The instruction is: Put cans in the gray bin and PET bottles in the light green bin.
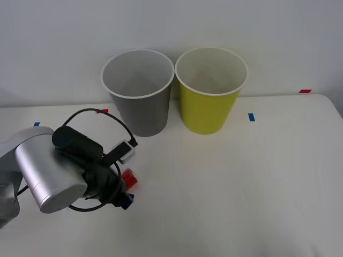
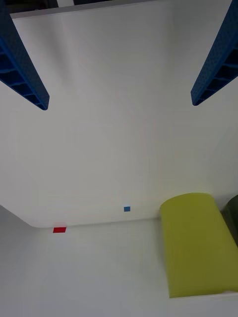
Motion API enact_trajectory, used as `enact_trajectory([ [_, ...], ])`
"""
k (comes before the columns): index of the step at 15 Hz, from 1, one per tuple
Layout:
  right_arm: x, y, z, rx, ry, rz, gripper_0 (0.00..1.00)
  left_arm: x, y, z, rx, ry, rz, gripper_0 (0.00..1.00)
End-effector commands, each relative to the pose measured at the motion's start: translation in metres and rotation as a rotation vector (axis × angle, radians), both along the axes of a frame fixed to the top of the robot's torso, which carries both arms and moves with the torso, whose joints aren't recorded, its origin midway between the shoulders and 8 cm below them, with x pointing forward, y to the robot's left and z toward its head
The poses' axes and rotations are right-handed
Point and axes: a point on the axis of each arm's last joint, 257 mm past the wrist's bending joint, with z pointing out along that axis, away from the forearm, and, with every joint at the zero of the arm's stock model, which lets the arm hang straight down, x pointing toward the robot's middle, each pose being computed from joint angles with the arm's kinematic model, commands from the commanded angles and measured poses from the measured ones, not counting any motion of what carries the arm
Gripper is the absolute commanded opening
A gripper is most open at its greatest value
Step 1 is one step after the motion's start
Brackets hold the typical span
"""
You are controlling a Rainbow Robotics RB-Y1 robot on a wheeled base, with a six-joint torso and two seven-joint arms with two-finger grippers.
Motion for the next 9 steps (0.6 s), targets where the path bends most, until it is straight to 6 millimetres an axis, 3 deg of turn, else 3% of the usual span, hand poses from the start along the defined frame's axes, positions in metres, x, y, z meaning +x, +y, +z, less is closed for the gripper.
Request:
enact_trajectory([
  [1, 0.000, 0.000, 0.000, 0.000, 0.000, 0.000, 1.00, 0.005, -0.006, -0.002, 0.014, 0.027, 0.012, 1.00],
  [6, 0.000, 0.000, 0.000, 0.000, 0.000, 0.000, 1.00, 0.010, -0.014, -0.010, 0.021, 0.083, 0.040, 1.00],
  [9, 0.000, 0.000, 0.000, 0.000, 0.000, 0.000, 1.00, 0.004, -0.011, -0.018, 0.038, 0.116, 0.043, 1.00],
])
